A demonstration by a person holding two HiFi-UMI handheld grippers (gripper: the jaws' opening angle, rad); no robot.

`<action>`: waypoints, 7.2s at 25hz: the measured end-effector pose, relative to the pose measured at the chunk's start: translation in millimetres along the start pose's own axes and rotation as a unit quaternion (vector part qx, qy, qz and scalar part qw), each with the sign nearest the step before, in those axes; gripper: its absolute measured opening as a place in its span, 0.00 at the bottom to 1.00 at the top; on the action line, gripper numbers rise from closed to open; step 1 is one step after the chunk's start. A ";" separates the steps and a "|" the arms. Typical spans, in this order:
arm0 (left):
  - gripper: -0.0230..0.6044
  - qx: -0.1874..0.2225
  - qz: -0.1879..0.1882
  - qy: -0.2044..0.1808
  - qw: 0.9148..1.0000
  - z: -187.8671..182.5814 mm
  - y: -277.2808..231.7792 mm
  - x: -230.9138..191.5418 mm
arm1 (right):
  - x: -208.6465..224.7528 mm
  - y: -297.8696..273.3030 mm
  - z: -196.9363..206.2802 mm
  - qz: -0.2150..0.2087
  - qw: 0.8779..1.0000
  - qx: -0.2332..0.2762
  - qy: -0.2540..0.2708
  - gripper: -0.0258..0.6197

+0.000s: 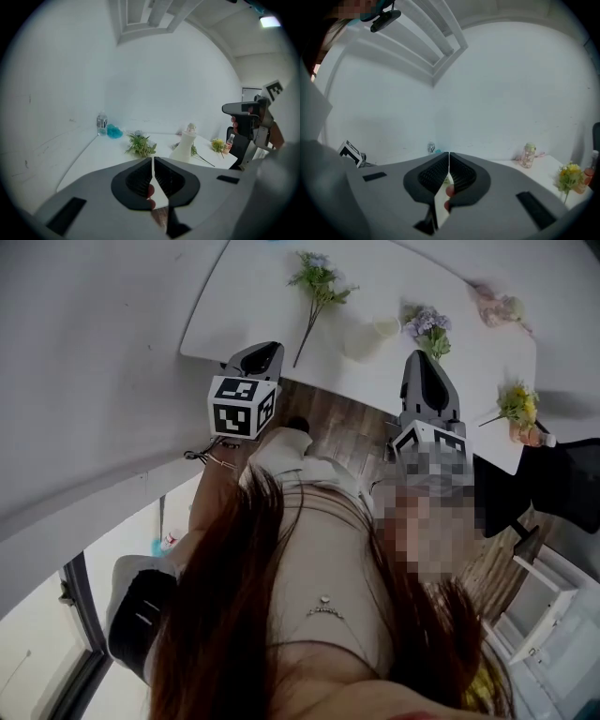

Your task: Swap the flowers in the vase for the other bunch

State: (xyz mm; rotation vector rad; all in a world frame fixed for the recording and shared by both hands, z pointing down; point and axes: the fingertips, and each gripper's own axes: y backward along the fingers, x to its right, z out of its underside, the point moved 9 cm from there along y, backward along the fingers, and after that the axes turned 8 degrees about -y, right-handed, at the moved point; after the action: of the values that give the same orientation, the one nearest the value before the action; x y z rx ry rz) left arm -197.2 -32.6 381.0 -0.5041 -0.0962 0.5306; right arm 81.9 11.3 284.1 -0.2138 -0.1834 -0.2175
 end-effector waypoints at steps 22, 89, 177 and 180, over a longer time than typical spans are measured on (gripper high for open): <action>0.04 0.046 0.017 -0.024 0.999 -2.2 90.7 91.3 | -2.2 111.0 16.7 0.007 1.000 0.007 -0.030 0.08; 0.04 0.079 -0.033 -0.027 0.996 -78.7 -15.6 93.6 | 138.4 61.9 21.0 0.014 0.999 0.000 -0.030 0.19; 0.04 0.008 -0.082 0.105 0.991 -110.8 -209.5 -59.1 | 265.0 -207.9 158.7 0.030 0.906 -0.422 -0.008 0.54; 0.04 0.008 -0.085 0.106 0.991 -109.7 -209.9 -61.1 | 265.3 -211.4 163.5 0.027 0.901 -0.433 -0.005 0.54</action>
State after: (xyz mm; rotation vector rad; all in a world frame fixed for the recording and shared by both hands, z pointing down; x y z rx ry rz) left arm -129.5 -267.5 389.2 -0.5284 0.0671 0.3085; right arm 261.8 -204.3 535.0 -1.1085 -0.0783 -0.2313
